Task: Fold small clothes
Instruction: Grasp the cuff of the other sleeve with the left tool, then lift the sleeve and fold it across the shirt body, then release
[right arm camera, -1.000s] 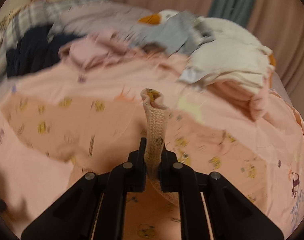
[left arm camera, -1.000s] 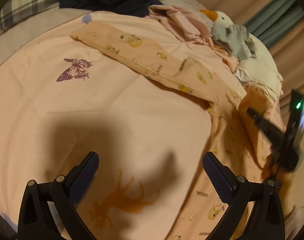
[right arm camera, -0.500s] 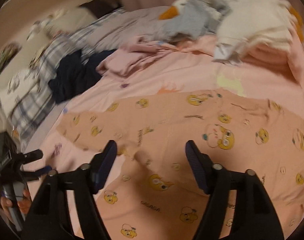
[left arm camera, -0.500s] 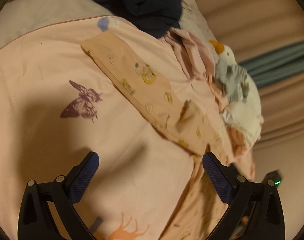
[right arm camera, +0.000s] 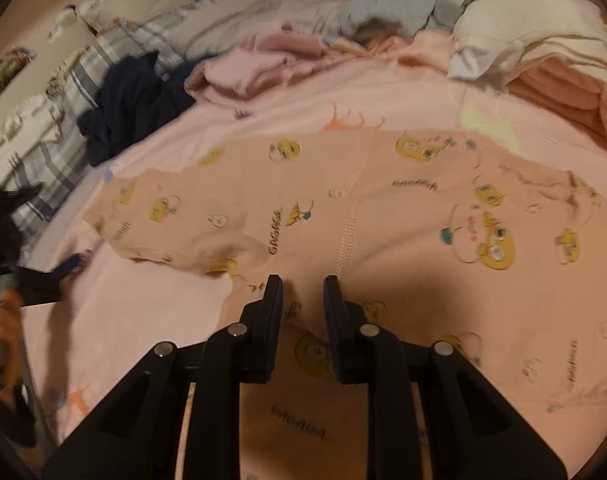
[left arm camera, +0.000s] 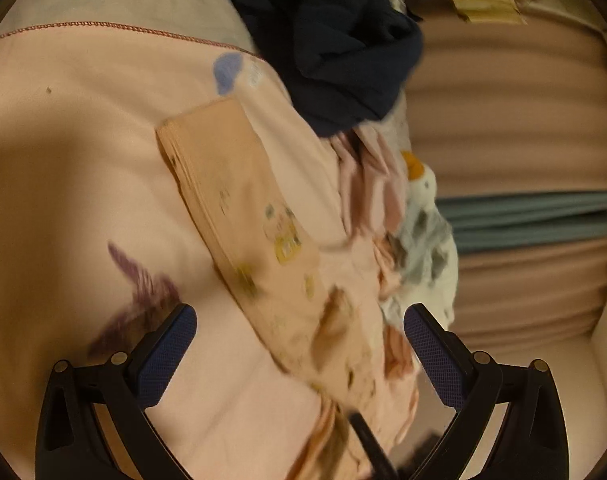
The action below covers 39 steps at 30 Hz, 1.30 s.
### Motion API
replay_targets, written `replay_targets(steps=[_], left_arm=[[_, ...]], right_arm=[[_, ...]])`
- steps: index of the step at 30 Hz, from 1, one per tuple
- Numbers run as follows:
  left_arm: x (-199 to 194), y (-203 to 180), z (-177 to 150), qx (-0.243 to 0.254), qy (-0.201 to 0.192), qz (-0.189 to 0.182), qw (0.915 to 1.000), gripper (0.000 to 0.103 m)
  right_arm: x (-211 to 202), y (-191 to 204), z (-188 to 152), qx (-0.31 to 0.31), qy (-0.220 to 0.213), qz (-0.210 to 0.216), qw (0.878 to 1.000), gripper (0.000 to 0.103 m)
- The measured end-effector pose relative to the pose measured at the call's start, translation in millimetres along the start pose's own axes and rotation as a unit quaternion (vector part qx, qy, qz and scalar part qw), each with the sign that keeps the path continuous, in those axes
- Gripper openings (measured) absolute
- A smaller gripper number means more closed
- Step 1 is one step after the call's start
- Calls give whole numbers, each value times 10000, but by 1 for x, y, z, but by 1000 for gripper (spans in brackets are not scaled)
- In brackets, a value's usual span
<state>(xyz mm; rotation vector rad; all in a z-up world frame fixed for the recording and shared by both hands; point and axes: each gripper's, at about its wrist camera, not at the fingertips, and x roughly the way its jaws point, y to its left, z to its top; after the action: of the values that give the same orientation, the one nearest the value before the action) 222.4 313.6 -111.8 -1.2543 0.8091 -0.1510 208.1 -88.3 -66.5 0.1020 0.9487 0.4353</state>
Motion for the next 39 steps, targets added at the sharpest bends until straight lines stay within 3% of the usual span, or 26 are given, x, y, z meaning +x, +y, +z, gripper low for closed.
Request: replay_targets(steps=[4, 11, 14, 16, 17, 18, 19, 20, 21, 25, 32, 39], left_arm=[[10, 4, 16, -168, -288, -104, 9994, 102], [16, 6, 41, -378, -540, -171, 9977, 102], [18, 4, 46, -354, -617, 33, 9975, 102], [19, 1, 44, -268, -683, 378, 9966, 92], [20, -2, 44, -161, -714, 585, 9956, 80], [21, -2, 44, -82, -712, 793, 9943, 59], [23, -1, 43, -15, -676, 977, 9929, 47], [26, 1, 44, 34, -579, 1193, 9912, 22], [29, 3, 44, 30, -531, 1371, 9891, 2], [17, -5, 40, 105, -648, 1601, 9849, 2], [-12, -126, 7, 1650, -1232, 1391, 9686, 2], [4, -225, -69, 2782, -945, 899, 9516, 2]], right_arm=[[-40, -7, -8, -56, -437, 300, 9986, 23], [-76, -27, -24, 236, -760, 622, 9949, 23], [-86, -30, -32, 309, -851, 645, 9938, 23], [-91, -32, -37, 305, -885, 569, 9940, 23], [-92, -34, -39, 319, -883, 558, 9940, 23], [-93, -36, -41, 335, -873, 561, 9940, 23], [-95, -39, -44, 369, -880, 527, 9940, 23], [-97, -41, -45, 396, -892, 490, 9940, 24], [-100, -44, -47, 437, -903, 438, 9940, 24], [-111, -57, -58, 588, -955, 336, 9931, 24], [-130, -86, -82, 940, -999, 180, 9904, 28], [-153, -106, -108, 1359, -1251, 280, 9824, 28]])
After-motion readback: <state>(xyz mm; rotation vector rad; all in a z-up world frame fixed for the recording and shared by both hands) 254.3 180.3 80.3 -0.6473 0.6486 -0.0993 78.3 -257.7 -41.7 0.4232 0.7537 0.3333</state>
